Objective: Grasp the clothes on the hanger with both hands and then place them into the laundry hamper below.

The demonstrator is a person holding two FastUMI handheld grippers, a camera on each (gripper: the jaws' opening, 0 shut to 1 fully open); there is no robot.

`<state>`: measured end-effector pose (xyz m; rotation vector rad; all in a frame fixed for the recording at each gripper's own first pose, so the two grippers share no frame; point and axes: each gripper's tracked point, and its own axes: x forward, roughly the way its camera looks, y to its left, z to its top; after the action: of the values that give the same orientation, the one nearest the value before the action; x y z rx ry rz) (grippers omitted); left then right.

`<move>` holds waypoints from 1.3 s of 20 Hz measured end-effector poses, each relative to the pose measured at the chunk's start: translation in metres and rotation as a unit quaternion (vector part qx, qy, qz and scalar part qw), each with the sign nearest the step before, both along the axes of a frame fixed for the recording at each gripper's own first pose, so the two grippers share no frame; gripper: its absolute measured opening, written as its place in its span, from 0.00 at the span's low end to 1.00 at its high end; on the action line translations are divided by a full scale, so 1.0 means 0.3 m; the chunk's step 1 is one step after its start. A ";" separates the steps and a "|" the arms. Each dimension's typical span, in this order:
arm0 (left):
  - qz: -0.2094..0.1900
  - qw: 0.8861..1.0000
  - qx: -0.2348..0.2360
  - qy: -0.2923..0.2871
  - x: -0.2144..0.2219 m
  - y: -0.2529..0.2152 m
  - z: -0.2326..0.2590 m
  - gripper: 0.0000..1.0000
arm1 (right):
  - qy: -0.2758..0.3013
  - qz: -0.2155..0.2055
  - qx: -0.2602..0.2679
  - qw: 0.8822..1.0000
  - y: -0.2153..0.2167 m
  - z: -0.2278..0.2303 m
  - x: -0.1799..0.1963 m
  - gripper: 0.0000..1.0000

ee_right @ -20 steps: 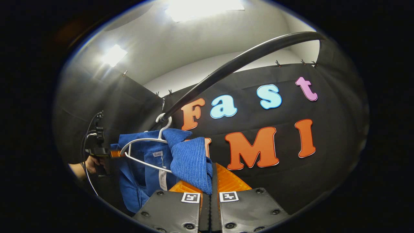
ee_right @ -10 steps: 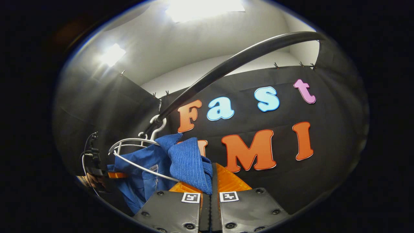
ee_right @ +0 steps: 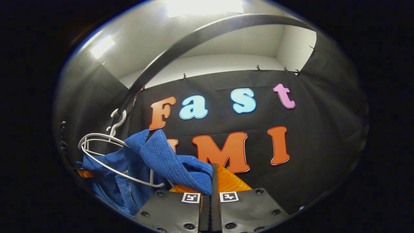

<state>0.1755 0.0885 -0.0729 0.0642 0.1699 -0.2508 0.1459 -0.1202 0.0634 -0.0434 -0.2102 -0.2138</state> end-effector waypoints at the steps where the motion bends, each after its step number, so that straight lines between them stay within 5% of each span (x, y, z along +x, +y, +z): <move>1: -0.008 1.000 0.003 -0.002 -0.008 -0.032 0.003 0.11 | 0.005 -0.007 0.006 1.000 -0.031 -0.013 0.017 0.08; 15: -0.046 0.997 -0.035 0.047 -0.076 -0.222 -0.175 0.11 | 0.071 -0.075 0.011 0.995 -0.276 -0.194 -0.080 0.08; 26: -0.057 0.991 -0.038 0.113 -0.226 -0.360 -0.314 0.11 | 0.135 0.055 0.011 0.989 0.042 -0.391 -0.108 0.08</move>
<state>0.1078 -0.0194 -0.1671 -0.0300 0.3831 -0.3785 0.1135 -0.1076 -0.0540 -0.0388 0.0590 -0.0982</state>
